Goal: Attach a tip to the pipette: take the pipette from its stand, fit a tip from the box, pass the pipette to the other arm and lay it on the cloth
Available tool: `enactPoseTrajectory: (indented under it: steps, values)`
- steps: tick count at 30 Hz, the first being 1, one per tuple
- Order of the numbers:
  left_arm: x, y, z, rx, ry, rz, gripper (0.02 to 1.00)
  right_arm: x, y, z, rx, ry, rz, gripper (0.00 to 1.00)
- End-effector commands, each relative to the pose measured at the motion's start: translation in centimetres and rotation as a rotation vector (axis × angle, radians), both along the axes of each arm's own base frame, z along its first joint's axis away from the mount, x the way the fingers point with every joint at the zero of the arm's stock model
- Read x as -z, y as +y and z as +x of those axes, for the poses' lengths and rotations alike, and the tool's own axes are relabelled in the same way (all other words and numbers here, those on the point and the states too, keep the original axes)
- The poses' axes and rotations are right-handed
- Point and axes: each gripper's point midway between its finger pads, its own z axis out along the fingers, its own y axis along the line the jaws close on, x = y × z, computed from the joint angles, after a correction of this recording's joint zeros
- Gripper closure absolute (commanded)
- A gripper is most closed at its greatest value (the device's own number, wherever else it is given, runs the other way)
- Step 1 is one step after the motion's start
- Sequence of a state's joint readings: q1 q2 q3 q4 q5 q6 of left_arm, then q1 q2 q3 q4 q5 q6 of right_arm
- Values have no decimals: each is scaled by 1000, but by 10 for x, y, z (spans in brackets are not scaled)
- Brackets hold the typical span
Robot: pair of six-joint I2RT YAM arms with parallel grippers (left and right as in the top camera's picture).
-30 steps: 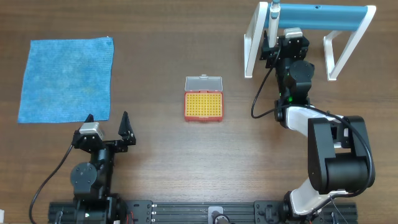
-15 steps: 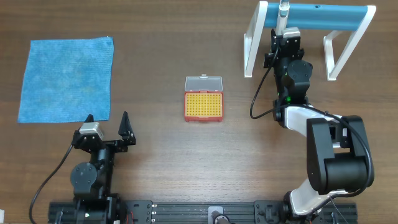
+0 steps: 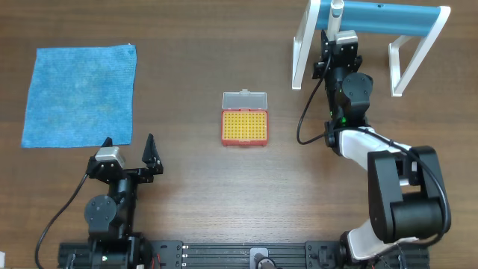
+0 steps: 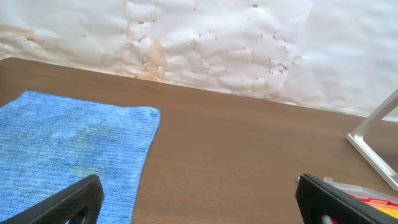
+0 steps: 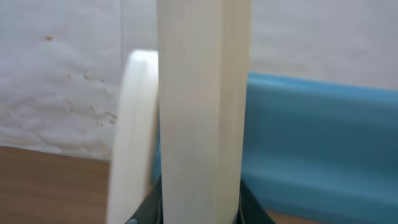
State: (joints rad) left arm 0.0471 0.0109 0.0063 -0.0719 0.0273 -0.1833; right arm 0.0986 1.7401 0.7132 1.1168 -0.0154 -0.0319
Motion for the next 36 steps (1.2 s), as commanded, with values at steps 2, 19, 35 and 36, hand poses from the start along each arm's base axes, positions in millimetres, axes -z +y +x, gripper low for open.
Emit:
enactPoseTrajectory:
  steps: [2,19,35,36]
  values:
    - [1,0,0,1,2,8,20,-50,71,-59,-268,-181,0,921]
    - [1,0,0,1,3,8,20,14,213,-160,-765,-111,-10,921]
    - [1,0,0,1,3,8,23,37,212,-134,-639,42,202,921]
    - [1,0,0,1,3,8,23,36,211,-131,-621,38,207,919]
